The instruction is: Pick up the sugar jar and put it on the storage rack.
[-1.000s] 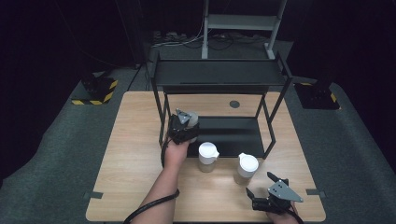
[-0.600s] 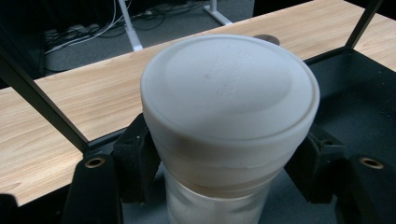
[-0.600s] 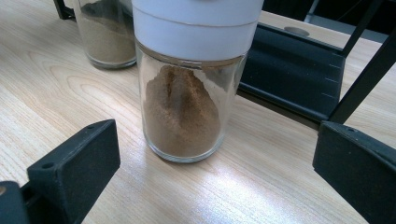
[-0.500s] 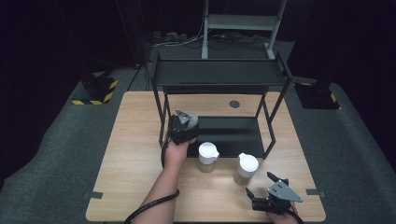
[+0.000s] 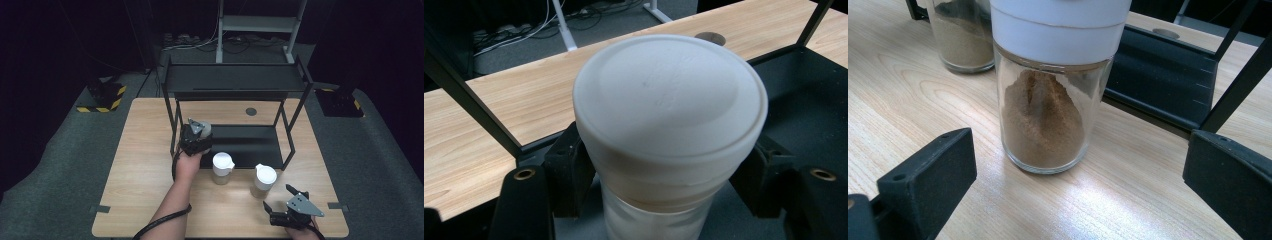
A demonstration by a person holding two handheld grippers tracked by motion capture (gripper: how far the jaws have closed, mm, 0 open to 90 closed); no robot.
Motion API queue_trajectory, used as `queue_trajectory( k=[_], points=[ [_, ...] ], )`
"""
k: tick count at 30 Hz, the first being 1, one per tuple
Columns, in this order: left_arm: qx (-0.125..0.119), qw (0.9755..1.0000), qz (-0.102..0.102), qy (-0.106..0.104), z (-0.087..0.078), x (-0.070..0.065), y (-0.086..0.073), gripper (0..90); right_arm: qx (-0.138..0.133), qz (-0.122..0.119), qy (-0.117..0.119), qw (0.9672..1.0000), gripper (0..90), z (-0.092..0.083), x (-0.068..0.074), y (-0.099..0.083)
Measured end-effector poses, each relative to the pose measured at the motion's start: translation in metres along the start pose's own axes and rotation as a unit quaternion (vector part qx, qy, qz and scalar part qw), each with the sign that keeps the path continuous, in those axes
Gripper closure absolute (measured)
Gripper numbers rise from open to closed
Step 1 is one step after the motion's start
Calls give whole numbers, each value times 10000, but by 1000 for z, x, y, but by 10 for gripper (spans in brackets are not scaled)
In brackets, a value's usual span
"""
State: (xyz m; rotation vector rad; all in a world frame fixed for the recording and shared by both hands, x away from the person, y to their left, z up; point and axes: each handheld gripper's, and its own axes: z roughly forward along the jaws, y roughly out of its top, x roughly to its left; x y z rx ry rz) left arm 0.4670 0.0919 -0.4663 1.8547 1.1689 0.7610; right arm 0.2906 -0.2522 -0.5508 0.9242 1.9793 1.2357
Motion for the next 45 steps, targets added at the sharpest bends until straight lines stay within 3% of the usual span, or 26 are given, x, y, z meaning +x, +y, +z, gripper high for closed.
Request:
queue_trajectory(
  k=[22,38,45],
  points=[
    [22,10000,24,7,-1,0,-1,329,-12,38,9,10000,0,0,-1,0],
    [36,10000,-26,-6,-3,3,2,234,-9,29,2,10000,0,0,0,0],
    [-43,10000,59,7,-8,2,5,199,-5,19,-9,10000,0,0,0,0]
  ],
)
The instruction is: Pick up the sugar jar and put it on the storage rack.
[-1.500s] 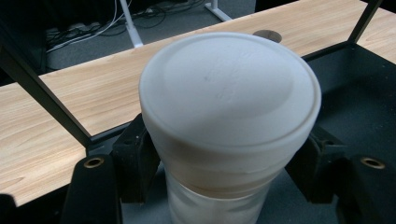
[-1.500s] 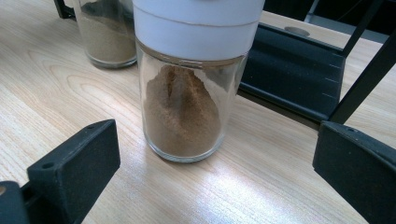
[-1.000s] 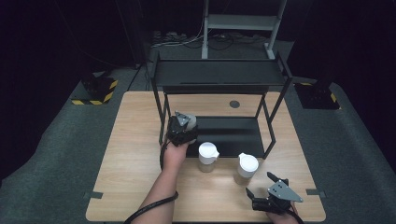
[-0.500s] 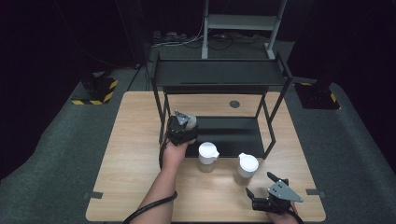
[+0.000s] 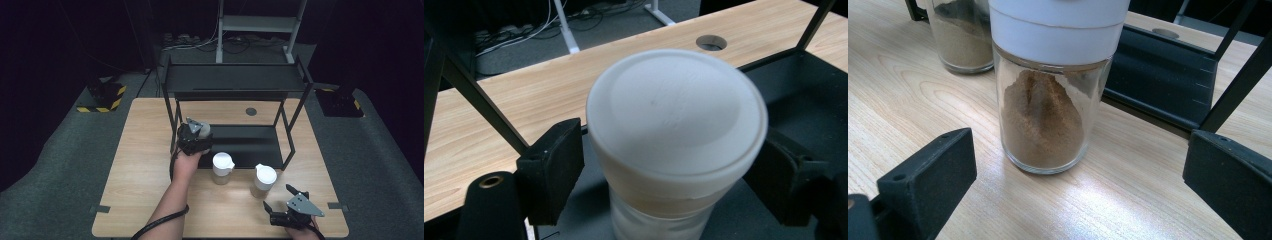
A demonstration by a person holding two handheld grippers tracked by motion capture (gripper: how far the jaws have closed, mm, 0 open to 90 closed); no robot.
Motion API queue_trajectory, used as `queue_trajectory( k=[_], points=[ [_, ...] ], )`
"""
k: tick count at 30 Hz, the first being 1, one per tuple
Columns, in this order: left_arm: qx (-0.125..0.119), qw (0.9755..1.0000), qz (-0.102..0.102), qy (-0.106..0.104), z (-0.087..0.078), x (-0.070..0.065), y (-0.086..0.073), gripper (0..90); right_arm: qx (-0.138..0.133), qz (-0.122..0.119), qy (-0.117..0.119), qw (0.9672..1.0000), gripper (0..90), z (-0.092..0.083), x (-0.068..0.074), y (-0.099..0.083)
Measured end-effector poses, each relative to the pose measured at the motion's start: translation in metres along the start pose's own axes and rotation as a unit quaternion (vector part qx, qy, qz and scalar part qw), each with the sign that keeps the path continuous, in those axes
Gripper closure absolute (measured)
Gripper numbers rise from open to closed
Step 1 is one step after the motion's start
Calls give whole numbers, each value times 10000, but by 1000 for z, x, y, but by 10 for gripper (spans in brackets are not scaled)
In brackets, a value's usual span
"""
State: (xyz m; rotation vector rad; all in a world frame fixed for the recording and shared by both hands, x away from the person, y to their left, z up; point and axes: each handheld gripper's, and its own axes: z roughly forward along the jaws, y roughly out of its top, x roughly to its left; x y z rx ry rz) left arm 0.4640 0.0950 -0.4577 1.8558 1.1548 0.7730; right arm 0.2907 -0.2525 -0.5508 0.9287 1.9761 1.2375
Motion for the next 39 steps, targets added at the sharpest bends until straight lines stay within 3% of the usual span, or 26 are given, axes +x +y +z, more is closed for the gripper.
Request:
queue_trajectory(
  k=[13,21,27,39],
  points=[
    [-194,9997,110,30,-13,-4,13,133,7,-18,3,10000,0,0,0,0],
    [-304,9993,196,-90,-22,-7,18,79,12,-38,-7,10000,0,0,1,0],
    [-415,9988,152,-231,-31,-8,22,12,17,-44,-16,10000,0,0,1,0],
    [-434,9984,210,-310,-43,-9,22,10,22,-46,-19,10000,0,0,1,0]
  ],
)
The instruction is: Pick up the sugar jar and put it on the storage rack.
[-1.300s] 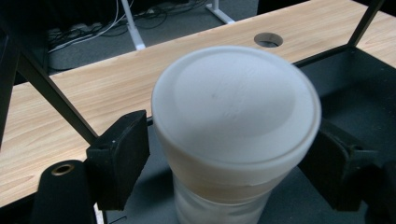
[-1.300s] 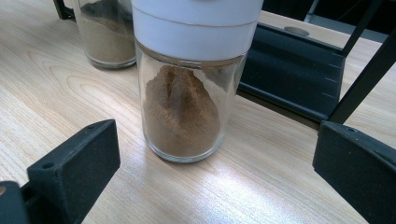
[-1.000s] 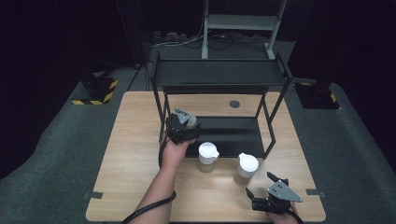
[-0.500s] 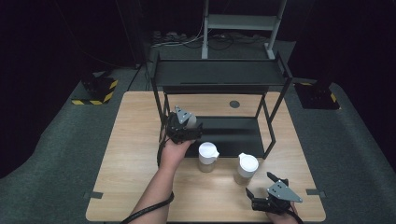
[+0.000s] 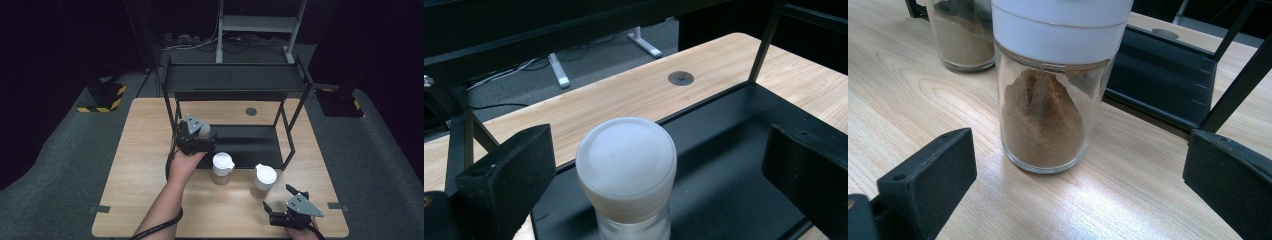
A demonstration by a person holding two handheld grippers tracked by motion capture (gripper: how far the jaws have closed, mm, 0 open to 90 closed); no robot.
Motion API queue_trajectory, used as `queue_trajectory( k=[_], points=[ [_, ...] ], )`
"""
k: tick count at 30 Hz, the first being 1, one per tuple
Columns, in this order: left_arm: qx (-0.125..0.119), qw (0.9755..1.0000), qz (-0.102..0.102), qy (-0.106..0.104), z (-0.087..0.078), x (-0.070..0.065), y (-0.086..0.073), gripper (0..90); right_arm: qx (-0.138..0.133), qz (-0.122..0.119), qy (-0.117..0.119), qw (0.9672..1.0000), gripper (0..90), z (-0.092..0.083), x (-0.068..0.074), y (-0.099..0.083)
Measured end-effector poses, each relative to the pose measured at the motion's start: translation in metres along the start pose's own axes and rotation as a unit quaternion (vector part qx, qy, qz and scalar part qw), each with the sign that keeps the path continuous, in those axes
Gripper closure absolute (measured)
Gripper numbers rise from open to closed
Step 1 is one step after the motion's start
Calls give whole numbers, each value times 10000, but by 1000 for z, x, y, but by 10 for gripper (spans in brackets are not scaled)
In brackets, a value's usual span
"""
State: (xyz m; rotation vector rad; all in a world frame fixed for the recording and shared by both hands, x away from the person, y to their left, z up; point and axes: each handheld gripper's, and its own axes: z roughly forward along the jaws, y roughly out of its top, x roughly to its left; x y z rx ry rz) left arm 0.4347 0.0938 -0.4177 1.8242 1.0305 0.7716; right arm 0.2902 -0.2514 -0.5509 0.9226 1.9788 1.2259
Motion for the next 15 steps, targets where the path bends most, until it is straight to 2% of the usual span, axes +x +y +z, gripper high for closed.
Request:
queue_trajectory(
  k=[7,12,15],
  points=[
    [-34,10000,44,-42,-8,-2,-1,10,0,3,1,10000,0,0,0,0],
    [-122,9998,-82,-103,-15,-2,-5,10,5,-7,-3,10000,0,0,0,0],
    [-170,9998,-76,-97,-20,-3,-6,9,4,-4,0,10000,0,0,0,0]
  ],
)
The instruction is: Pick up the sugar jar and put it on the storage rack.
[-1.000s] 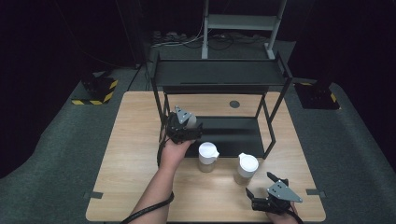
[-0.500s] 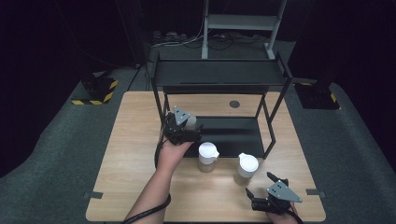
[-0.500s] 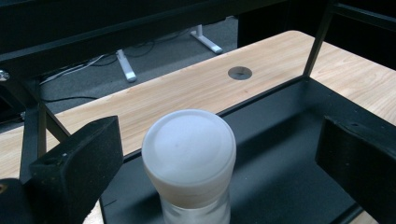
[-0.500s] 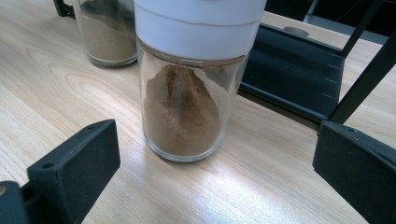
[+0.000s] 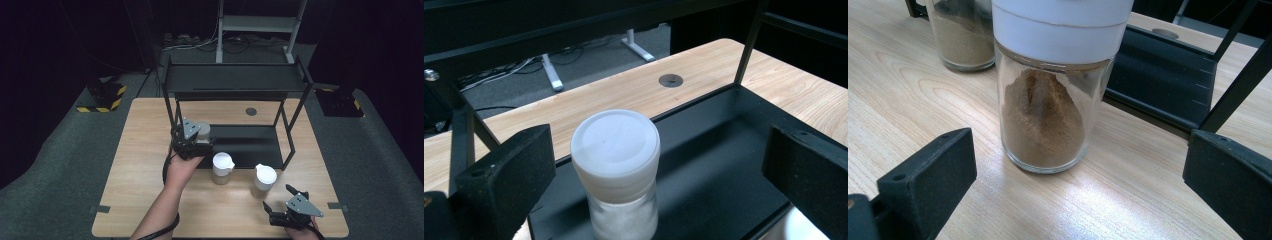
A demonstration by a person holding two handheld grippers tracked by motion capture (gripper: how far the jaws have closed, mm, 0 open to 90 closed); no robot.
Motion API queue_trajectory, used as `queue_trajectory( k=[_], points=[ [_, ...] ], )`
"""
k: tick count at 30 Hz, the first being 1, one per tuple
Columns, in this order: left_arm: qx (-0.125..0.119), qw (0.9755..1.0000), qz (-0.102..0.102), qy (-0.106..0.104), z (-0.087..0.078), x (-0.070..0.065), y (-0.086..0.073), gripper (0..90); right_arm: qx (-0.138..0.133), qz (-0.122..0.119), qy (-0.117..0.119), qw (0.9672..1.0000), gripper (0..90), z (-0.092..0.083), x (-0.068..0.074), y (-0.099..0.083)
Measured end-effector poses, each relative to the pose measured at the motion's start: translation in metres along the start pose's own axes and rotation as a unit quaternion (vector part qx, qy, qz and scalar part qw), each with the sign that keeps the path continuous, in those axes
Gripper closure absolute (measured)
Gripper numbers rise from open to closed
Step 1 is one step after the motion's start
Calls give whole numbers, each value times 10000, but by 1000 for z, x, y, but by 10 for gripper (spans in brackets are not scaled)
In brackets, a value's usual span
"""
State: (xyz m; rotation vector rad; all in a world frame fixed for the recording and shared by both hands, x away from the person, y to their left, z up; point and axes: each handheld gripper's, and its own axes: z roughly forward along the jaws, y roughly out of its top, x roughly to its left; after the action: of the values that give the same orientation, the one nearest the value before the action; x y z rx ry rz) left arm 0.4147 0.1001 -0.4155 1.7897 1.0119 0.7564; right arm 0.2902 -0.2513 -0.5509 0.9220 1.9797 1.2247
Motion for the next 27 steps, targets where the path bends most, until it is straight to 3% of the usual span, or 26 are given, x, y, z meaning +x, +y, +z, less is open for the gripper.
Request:
queue_trajectory(
  k=[27],
  points=[
    [-249,9997,32,3,-49,8,-25,2,-13,10,-30,10000,0,0,0,0]
  ],
)
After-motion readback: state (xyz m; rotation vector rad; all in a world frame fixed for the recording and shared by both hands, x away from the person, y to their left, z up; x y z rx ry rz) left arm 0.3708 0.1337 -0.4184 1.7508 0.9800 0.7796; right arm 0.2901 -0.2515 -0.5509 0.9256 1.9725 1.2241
